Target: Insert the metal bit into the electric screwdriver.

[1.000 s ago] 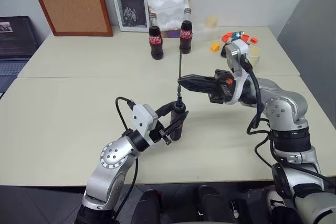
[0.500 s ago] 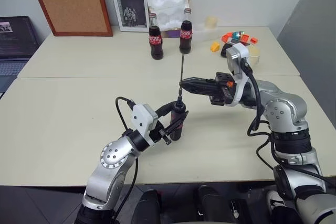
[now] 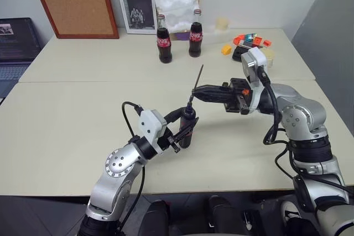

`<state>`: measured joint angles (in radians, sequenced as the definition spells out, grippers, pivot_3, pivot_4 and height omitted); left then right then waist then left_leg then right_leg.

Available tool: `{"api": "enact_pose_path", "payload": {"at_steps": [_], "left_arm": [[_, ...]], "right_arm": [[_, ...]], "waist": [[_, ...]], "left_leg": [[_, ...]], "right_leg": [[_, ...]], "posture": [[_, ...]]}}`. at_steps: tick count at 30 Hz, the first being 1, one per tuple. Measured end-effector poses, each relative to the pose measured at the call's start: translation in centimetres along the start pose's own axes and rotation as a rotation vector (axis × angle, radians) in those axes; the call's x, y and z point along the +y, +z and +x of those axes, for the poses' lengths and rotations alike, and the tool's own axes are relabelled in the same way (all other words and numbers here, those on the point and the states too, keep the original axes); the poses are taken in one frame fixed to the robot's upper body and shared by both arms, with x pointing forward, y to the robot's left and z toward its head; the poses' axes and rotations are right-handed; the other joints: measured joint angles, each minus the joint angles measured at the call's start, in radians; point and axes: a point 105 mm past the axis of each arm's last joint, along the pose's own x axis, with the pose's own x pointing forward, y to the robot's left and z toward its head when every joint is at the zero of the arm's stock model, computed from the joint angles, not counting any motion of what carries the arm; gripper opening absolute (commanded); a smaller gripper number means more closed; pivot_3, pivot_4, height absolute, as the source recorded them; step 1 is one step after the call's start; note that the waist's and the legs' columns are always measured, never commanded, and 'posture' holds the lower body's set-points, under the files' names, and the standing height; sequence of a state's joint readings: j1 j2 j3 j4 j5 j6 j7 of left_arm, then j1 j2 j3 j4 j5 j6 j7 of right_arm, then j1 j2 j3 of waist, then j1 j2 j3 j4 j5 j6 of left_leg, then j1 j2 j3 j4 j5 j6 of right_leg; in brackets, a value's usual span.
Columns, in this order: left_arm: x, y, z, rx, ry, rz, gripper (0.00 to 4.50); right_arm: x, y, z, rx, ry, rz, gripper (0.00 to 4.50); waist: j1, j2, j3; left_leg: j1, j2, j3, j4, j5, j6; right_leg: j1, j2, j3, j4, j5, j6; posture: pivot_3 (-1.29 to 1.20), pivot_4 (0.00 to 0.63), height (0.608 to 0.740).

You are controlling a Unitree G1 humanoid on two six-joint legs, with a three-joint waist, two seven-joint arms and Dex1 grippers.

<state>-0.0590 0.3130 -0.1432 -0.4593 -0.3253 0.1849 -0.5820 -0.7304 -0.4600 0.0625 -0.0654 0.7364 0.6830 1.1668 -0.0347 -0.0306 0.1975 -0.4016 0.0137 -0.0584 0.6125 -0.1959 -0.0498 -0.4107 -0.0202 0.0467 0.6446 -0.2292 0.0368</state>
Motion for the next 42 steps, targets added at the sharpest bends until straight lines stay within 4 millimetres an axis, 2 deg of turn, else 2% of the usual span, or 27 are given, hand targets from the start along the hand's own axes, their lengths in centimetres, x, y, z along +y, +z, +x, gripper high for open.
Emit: {"api": "enact_pose_path", "payload": {"at_steps": [25, 42], "left_arm": [[-0.12, -0.01, -0.22, 0.006, -0.028, 0.032, 1.67], [-0.22, -0.03, -0.61, -0.003, -0.062, 0.068, 1.67]], "right_arm": [[-0.60, 0.71, -0.30, 0.137, 0.145, -0.116, 0.02], [-0.78, 0.79, -0.46, 0.218, 0.209, -0.124, 0.02]], "waist": [[-0.002, 0.000, 0.000], [-0.003, 0.000, 0.000]], "left_leg": [[0.001, 0.000, 0.000, 0.000, 0.000, 0.000], [0.001, 0.000, 0.000, 0.000, 0.000, 0.000]], "right_leg": [[0.001, 0.000, 0.000, 0.000, 0.000, 0.000], [0.001, 0.000, 0.000, 0.001, 0.000, 0.000]], "posture": [[0.00, 0.150, 0.740], [0.00, 0.150, 0.740]]}}
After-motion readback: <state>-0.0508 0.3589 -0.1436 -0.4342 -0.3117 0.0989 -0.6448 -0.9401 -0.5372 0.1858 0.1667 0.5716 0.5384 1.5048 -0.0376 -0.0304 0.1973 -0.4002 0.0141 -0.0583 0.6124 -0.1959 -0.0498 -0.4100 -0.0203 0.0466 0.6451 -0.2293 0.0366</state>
